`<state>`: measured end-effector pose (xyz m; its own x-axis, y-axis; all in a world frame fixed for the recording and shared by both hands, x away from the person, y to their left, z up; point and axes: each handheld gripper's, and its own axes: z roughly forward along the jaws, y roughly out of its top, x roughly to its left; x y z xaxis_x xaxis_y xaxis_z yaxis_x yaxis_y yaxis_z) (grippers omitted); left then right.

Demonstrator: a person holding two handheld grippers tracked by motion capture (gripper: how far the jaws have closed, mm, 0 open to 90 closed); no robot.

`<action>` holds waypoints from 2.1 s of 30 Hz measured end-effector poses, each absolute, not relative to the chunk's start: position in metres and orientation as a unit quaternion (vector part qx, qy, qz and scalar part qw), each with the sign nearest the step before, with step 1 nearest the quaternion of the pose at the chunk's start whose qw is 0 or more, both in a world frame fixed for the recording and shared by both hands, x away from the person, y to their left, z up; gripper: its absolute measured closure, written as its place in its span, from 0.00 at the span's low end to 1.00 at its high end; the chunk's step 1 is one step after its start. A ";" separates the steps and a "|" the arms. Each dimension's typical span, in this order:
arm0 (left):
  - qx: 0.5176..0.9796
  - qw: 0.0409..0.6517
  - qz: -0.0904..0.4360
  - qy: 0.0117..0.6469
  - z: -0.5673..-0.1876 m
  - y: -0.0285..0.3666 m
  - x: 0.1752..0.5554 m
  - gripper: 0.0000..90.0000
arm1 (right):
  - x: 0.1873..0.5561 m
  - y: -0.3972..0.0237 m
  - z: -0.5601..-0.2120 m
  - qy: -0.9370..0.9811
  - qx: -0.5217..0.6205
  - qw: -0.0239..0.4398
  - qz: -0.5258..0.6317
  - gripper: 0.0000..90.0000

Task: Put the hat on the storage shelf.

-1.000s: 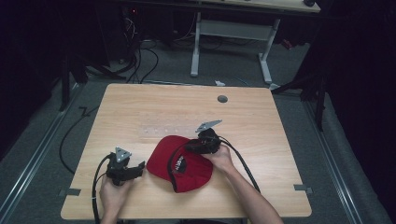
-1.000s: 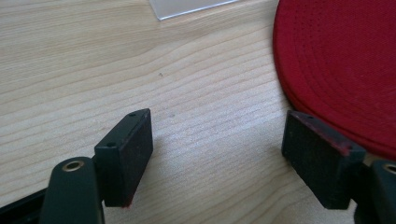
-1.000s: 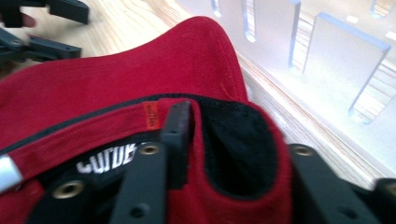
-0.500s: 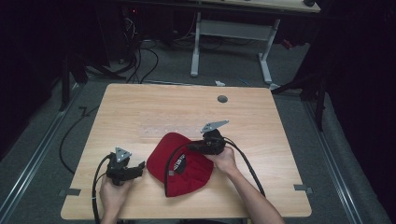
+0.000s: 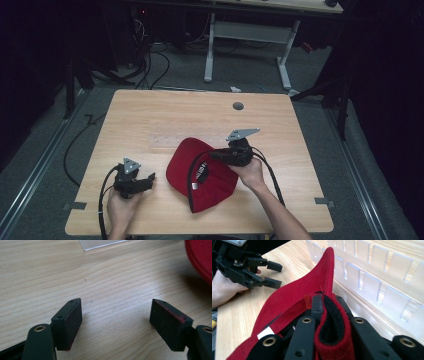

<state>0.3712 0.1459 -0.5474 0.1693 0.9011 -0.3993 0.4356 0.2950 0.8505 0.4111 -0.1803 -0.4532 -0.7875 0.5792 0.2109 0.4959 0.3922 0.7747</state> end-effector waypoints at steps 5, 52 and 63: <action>0.551 0.530 0.220 0.606 -0.547 0.146 0.371 0.29 | 0.409 -0.189 -0.448 0.828 0.339 0.048 0.444 0.91; 0.665 0.588 0.188 0.422 -0.502 0.019 0.318 0.22 | 0.398 -0.237 -0.411 0.760 0.451 0.023 0.467 0.91; 0.637 0.602 0.216 0.429 -0.495 0.023 0.319 0.22 | 0.402 -0.227 -0.422 0.768 0.462 0.029 0.442 0.90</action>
<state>0.3194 0.0234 -0.4952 0.5375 0.8078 -0.2419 0.2867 0.0947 0.9533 0.4015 -0.2266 -0.4217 -0.5710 0.7358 0.3640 0.6841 0.1814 0.7064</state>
